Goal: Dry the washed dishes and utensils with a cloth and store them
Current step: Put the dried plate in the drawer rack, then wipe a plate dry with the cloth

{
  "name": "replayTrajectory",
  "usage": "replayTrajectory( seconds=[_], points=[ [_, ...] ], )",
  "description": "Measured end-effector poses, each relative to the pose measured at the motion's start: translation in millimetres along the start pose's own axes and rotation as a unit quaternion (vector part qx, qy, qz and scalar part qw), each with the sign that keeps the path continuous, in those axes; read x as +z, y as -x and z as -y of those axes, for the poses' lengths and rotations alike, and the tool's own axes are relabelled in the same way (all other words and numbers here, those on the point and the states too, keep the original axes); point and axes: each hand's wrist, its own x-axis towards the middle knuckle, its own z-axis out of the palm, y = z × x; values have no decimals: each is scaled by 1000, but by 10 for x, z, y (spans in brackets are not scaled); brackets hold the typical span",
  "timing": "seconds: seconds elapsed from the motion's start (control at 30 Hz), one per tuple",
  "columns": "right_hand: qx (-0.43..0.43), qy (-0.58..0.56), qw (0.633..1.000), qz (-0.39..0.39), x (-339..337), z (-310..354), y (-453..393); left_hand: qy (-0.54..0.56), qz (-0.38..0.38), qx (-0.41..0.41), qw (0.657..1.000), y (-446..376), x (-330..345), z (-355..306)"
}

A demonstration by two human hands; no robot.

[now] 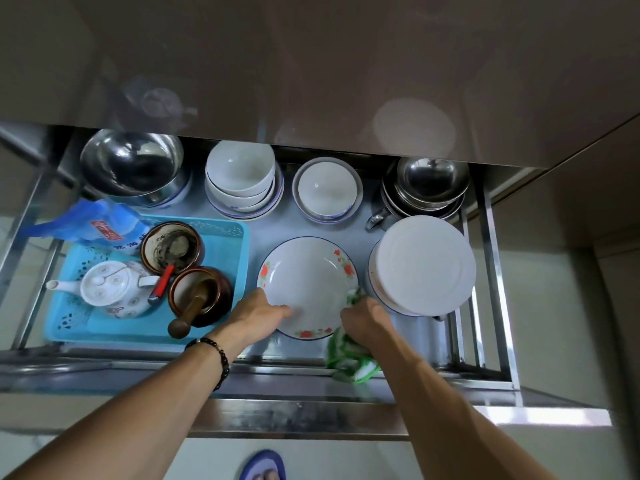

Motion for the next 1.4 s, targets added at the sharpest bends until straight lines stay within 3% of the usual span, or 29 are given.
replayTrajectory(
  seconds=[0.27,0.37,0.47,0.6,0.77,0.9,1.03,1.13,1.27,1.4],
  points=[
    [-199,-115,973,-31,-575,284,1123,-75,-9,117,990,780,-218,-401],
    [-200,-238,951,3,-1026,372,1645,-47,6,160,986,1240,-336,-824],
    [-202,-359,911,9,-1548,382,2073,50,26,169,984,1709,-463,-1337],
    [-214,-443,871,-11,-2262,366,2542,102,23,219,970,2350,-620,-2041],
    [-266,-428,859,-88,-3364,297,3157,106,-49,312,943,3124,-693,-2991],
    [-274,-329,898,-100,-4145,174,3534,132,-165,363,908,3787,-740,-3595],
    [-294,-265,914,-91,-4816,98,3952,147,-237,396,875,4391,-802,-4159],
    [-338,-221,901,-160,-5209,89,4213,156,-258,384,873,4741,-853,-4524],
    [-377,-300,864,-146,-5617,145,4357,152,-217,336,904,4915,-1048,-4956],
    [-395,-348,841,-122,-5901,359,4318,165,-73,345,921,4961,-1336,-5320]
  ],
)
